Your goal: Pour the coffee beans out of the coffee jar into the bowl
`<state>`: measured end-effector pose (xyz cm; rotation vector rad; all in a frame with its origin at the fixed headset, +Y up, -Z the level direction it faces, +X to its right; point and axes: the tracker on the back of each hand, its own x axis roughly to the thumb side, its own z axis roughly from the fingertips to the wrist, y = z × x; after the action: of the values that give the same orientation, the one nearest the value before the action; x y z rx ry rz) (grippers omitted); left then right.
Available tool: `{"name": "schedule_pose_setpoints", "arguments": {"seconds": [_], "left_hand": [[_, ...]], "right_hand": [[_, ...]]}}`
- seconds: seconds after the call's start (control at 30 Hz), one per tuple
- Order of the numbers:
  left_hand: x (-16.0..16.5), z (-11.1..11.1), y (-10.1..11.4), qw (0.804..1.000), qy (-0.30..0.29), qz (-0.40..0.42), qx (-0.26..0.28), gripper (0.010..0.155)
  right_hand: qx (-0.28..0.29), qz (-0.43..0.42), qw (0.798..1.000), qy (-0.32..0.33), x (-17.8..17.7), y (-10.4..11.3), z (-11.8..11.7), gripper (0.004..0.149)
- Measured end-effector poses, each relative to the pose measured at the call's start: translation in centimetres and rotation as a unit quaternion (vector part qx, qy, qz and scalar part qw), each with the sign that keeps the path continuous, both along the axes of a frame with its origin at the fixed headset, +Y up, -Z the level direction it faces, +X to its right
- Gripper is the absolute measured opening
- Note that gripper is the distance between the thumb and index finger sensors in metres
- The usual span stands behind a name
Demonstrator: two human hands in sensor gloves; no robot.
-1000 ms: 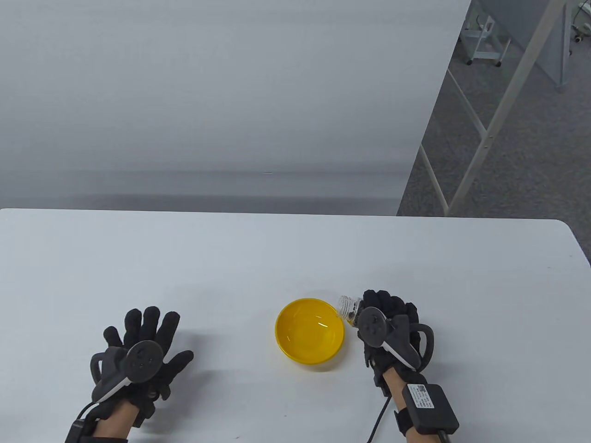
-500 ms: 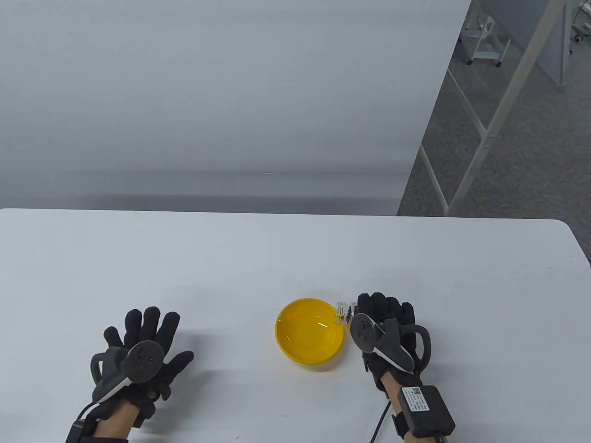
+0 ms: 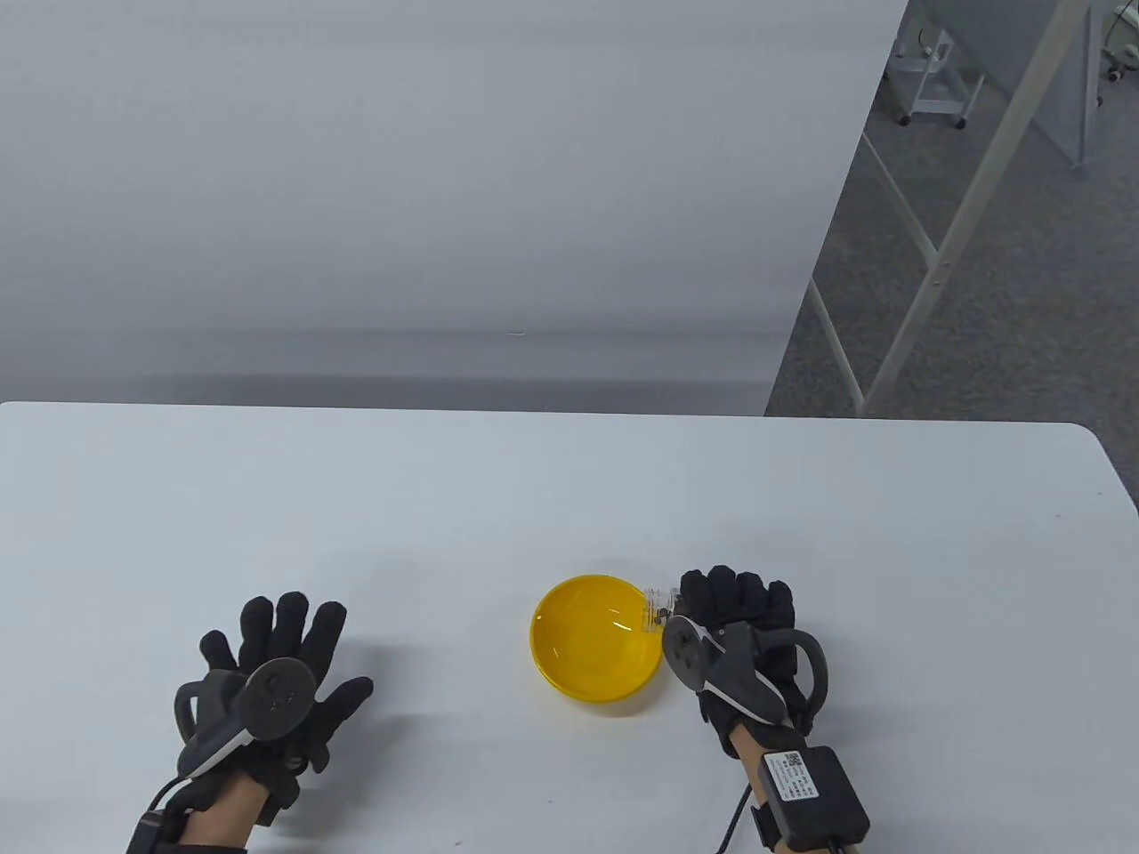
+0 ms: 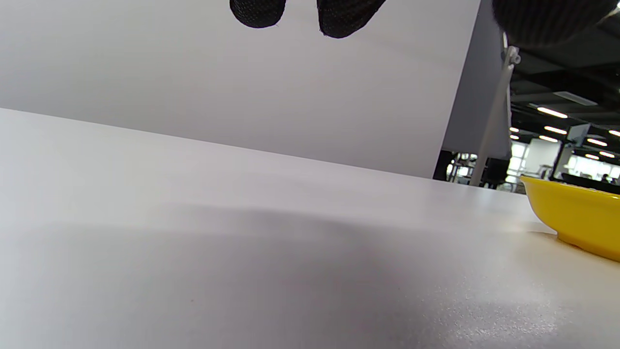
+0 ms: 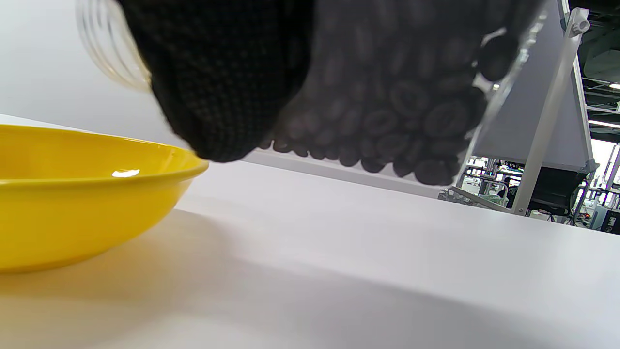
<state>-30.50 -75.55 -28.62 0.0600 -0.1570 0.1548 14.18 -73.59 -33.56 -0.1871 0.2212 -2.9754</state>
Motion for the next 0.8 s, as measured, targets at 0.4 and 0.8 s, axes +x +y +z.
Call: {"name": "schedule_pose_setpoints", "arguments": {"seconds": [0.4,0.8], "left_hand": [[-0.03,0.05,-0.16,1.0,0.002,0.0,-0.004,0.092],[-0.01,0.05,-0.23,1.0,0.0,-0.002,-0.005,0.092]], "right_hand": [[0.005,0.016,1.0,-0.003,-0.18,0.14,0.12,0.091],[0.014,0.045,0.999,0.002,-0.61,0.02,0.23,0.091]]}}
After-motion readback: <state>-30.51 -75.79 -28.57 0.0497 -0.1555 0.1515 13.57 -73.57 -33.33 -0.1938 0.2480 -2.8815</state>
